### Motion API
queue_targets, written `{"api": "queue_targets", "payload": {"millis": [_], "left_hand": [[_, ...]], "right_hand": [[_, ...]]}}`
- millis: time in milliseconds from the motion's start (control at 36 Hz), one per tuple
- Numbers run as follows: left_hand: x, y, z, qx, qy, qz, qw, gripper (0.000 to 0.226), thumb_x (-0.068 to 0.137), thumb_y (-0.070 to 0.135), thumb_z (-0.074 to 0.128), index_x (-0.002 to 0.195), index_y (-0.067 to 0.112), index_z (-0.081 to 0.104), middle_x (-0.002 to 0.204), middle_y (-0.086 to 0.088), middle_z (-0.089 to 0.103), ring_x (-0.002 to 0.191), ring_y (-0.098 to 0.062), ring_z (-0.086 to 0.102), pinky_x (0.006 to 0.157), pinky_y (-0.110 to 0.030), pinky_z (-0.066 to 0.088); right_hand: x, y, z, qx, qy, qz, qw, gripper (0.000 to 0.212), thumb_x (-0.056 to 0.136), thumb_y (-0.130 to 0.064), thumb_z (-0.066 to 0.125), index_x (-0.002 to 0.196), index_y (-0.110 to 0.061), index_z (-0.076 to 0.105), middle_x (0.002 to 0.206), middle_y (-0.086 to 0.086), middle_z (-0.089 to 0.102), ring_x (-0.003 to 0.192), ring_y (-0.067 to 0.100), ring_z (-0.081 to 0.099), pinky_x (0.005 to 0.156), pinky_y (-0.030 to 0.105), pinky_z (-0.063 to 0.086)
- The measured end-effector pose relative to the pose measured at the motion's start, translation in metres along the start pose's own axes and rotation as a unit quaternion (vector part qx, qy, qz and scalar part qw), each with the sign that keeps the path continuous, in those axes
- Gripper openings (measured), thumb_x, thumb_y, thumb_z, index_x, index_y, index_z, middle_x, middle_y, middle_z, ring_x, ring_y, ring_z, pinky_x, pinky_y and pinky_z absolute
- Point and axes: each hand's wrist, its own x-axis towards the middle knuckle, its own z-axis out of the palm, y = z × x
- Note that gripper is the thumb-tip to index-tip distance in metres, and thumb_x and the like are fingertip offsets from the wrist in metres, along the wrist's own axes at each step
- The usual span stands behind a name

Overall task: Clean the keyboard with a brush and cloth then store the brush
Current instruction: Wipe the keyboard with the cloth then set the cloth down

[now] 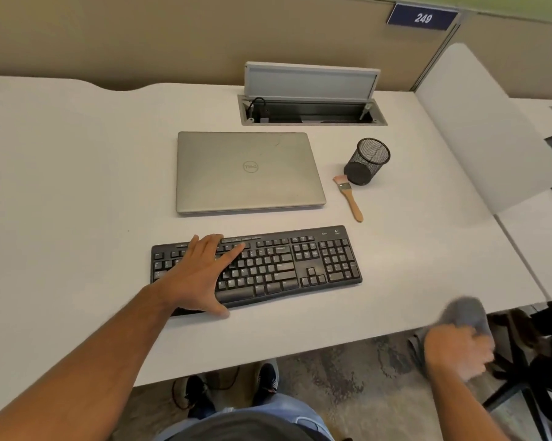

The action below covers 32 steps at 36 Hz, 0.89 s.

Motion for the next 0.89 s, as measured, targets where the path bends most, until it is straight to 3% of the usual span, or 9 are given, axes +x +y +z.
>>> {"api": "queue_targets", "payload": {"millis": [56,111,167,222,306,389,694,806,889], "left_hand": [[0.001,-0.001,0.001,-0.002,-0.002,-0.001,1.000,0.142,0.058,0.081,0.073,0.155,0.045,-0.024,0.167,-0.015,-0.013,0.153,-0.032,-0.021,0.121,-0.050,-0.019],[0.001,-0.001,0.001,-0.003,-0.003,-0.004,1.000,0.143,0.058,0.081,0.074,0.155,0.045,-0.024,0.167,-0.014,-0.014,0.153,-0.032,-0.022,0.120,-0.049,-0.020],[0.001,-0.001,0.001,-0.003,-0.009,-0.005,1.000,0.144,0.057,0.083,0.073,0.154,0.045,-0.026,0.167,-0.014,-0.017,0.153,-0.031,-0.023,0.121,-0.050,-0.019],[0.002,-0.001,0.000,-0.008,-0.017,-0.004,1.000,0.144,0.057,0.085,0.073,0.154,0.046,-0.027,0.167,-0.012,-0.019,0.153,-0.031,-0.025,0.121,-0.051,-0.019],[0.002,-0.002,-0.001,-0.020,-0.024,-0.006,0.999,0.144,0.057,0.087,0.072,0.155,0.045,-0.025,0.168,-0.010,-0.019,0.153,-0.029,-0.025,0.121,-0.048,-0.019],[0.002,0.000,-0.004,-0.029,-0.017,-0.015,0.999,0.138,0.065,0.087,0.067,0.156,0.041,-0.025,0.169,-0.009,-0.017,0.154,-0.025,-0.022,0.121,-0.045,-0.020],[0.006,0.002,0.005,-0.020,0.015,-0.036,0.999,0.129,0.071,0.096,0.043,0.161,0.026,-0.017,0.169,-0.002,-0.021,0.153,-0.016,-0.026,0.123,-0.045,-0.017],[0.011,0.006,0.008,-0.039,0.049,-0.055,0.997,0.123,0.067,0.102,0.005,0.162,0.026,-0.012,0.170,0.001,-0.015,0.154,-0.014,-0.023,0.125,-0.047,-0.014],[0.015,0.007,0.015,-0.035,0.082,-0.066,0.994,0.110,0.076,0.093,-0.006,0.163,0.025,-0.007,0.171,0.001,-0.008,0.155,-0.014,-0.019,0.125,-0.047,-0.013]], "right_hand": [[0.002,0.009,-0.007,0.016,0.000,0.086,0.996,0.045,0.104,-0.019,0.050,0.136,0.012,0.053,0.151,0.031,0.035,0.135,0.049,0.036,0.112,0.059,0.032],[0.005,0.014,-0.010,0.065,0.030,0.078,0.994,0.042,0.104,-0.019,0.051,0.134,0.010,0.055,0.145,0.032,0.043,0.132,0.044,0.041,0.111,0.055,0.033],[0.000,0.009,-0.021,0.167,0.070,0.009,0.983,0.037,0.100,-0.026,0.048,0.120,0.000,0.064,0.123,0.026,0.060,0.114,0.041,0.057,0.097,0.056,0.050],[-0.008,-0.007,-0.034,0.218,0.083,-0.115,0.966,0.034,0.094,-0.027,0.046,0.107,-0.004,0.066,0.105,0.018,0.064,0.095,0.038,0.064,0.082,0.048,0.055],[-0.012,-0.040,-0.037,0.110,0.095,-0.343,0.928,0.039,0.097,-0.017,0.048,0.129,-0.002,0.063,0.130,0.020,0.059,0.108,0.041,0.054,0.090,0.051,0.050],[-0.021,-0.072,-0.032,0.062,0.071,-0.425,0.900,0.050,0.098,-0.026,0.039,0.142,-0.007,0.055,0.146,0.016,0.048,0.119,0.041,0.046,0.100,0.055,0.043],[-0.009,-0.104,-0.006,-0.049,-0.004,-0.486,0.872,0.065,0.102,-0.048,0.024,0.155,-0.015,0.042,0.162,0.009,0.037,0.139,0.033,0.037,0.111,0.054,0.041],[-0.014,-0.104,-0.002,-0.044,-0.030,-0.486,0.873,0.071,0.104,-0.056,0.022,0.163,-0.017,0.030,0.170,0.006,0.024,0.153,0.029,0.025,0.122,0.052,0.026],[-0.011,-0.108,0.000,-0.049,-0.053,-0.511,0.857,0.072,0.104,-0.056,0.015,0.166,-0.020,0.017,0.174,0.000,0.010,0.160,0.019,0.007,0.129,0.044,0.009]]}}
